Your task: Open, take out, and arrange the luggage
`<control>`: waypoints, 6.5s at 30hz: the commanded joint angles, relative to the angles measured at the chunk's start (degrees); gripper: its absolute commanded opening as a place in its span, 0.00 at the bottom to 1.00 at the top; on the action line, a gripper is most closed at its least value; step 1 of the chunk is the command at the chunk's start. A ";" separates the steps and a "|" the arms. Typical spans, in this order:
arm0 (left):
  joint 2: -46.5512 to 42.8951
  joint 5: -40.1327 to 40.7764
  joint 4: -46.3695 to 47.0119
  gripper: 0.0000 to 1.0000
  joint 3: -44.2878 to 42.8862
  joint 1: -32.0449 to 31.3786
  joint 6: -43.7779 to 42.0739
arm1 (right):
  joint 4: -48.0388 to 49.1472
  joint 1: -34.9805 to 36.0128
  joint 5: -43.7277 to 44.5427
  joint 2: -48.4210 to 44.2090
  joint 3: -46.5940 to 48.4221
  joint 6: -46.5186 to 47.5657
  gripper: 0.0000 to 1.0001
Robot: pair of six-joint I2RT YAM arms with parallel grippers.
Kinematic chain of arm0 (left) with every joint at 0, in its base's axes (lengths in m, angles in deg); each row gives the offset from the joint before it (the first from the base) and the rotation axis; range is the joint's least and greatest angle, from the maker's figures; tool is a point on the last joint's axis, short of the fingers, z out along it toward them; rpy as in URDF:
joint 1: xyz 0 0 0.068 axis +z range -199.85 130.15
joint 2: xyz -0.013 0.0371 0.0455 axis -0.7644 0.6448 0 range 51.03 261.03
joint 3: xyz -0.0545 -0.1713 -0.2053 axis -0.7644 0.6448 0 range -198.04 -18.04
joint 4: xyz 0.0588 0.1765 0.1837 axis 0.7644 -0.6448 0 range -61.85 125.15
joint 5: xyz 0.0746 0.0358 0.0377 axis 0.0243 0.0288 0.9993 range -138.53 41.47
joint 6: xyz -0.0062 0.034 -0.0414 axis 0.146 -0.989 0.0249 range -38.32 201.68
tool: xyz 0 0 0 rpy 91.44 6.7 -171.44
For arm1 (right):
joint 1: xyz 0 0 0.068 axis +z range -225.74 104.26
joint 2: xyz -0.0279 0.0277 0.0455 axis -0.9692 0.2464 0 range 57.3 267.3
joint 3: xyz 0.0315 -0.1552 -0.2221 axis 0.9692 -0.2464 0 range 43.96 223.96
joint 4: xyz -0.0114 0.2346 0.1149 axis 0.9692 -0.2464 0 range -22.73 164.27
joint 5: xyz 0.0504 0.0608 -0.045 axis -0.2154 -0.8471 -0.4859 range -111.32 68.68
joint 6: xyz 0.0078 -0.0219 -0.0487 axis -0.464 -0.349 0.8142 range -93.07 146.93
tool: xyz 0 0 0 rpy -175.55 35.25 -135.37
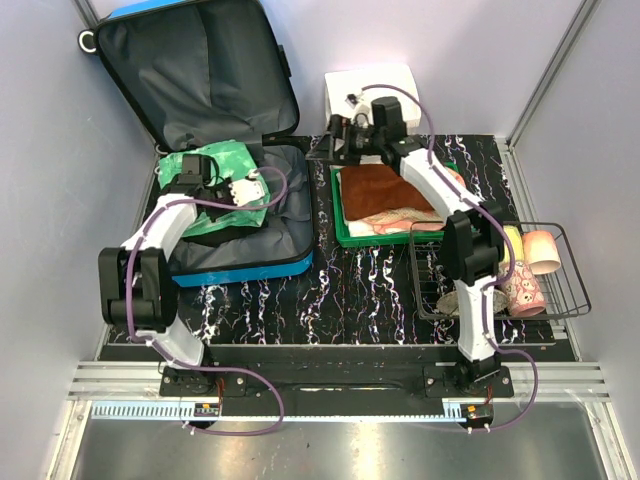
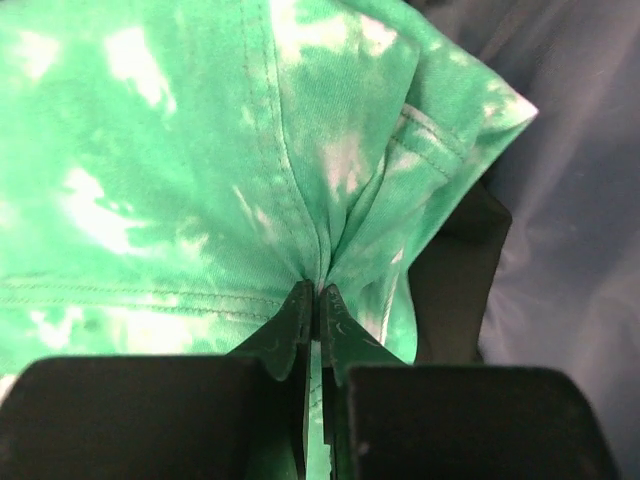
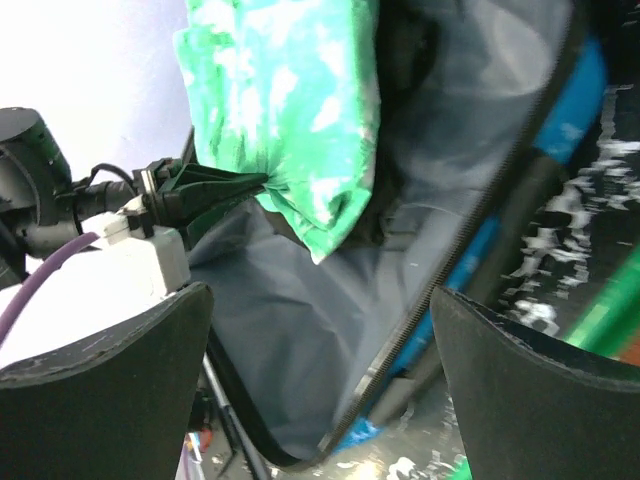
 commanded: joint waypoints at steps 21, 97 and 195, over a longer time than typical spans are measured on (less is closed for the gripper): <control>-17.14 -12.40 -3.13 0.00 5.08 0.38 10.43 | -1.18 16.45 3.70 22.82 21.00 -24.16 1.00; -17.85 -17.86 -5.59 0.99 -2.12 6.09 28.63 | -38.70 -32.42 -11.18 0.77 -2.30 31.29 0.54; 11.06 3.85 -33.72 0.77 -19.52 4.24 -2.13 | -25.69 -10.71 -9.51 -10.21 0.17 30.94 0.81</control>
